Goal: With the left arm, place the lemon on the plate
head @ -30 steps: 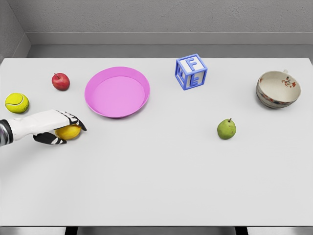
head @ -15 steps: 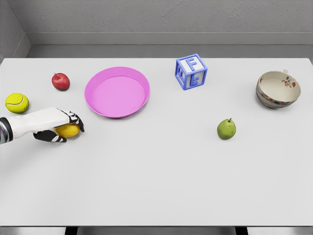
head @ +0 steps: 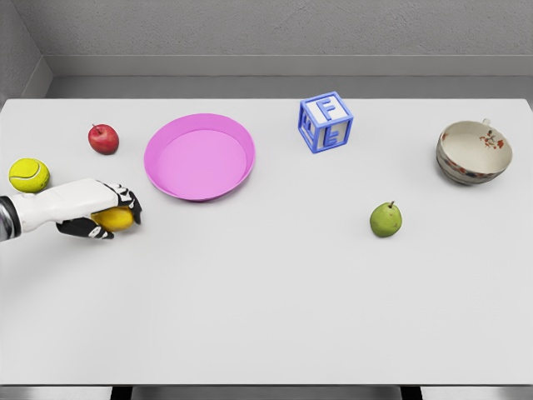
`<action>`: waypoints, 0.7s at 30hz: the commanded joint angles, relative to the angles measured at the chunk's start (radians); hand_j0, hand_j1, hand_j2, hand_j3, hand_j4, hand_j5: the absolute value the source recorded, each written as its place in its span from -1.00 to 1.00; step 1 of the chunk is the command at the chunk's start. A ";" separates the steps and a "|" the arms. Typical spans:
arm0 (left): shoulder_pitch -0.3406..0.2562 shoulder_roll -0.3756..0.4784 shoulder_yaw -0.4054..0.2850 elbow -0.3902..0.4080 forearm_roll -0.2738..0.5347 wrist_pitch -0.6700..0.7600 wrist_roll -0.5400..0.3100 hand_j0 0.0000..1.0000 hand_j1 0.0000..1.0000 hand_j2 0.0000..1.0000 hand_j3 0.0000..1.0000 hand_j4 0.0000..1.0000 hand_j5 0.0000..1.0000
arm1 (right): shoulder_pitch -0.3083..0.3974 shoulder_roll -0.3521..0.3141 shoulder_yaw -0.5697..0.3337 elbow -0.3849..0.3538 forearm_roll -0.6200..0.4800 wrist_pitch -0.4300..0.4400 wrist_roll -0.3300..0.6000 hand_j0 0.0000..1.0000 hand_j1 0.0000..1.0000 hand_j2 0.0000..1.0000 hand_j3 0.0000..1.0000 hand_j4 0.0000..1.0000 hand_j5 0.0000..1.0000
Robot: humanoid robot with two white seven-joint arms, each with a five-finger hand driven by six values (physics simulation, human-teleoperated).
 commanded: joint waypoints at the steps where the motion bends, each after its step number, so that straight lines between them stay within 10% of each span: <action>1: 0.000 0.001 0.005 -0.003 0.008 0.001 0.002 0.04 0.04 0.04 0.04 0.04 0.04 | 0.000 0.000 0.000 0.000 -0.001 0.000 0.000 1.00 1.00 1.00 1.00 1.00 1.00; 21: -0.084 -0.090 0.008 -0.015 0.018 0.016 0.000 0.04 0.04 0.04 0.04 0.04 0.04 | 0.000 0.000 0.000 0.000 -0.001 0.000 0.000 1.00 1.00 1.00 1.00 1.00 1.00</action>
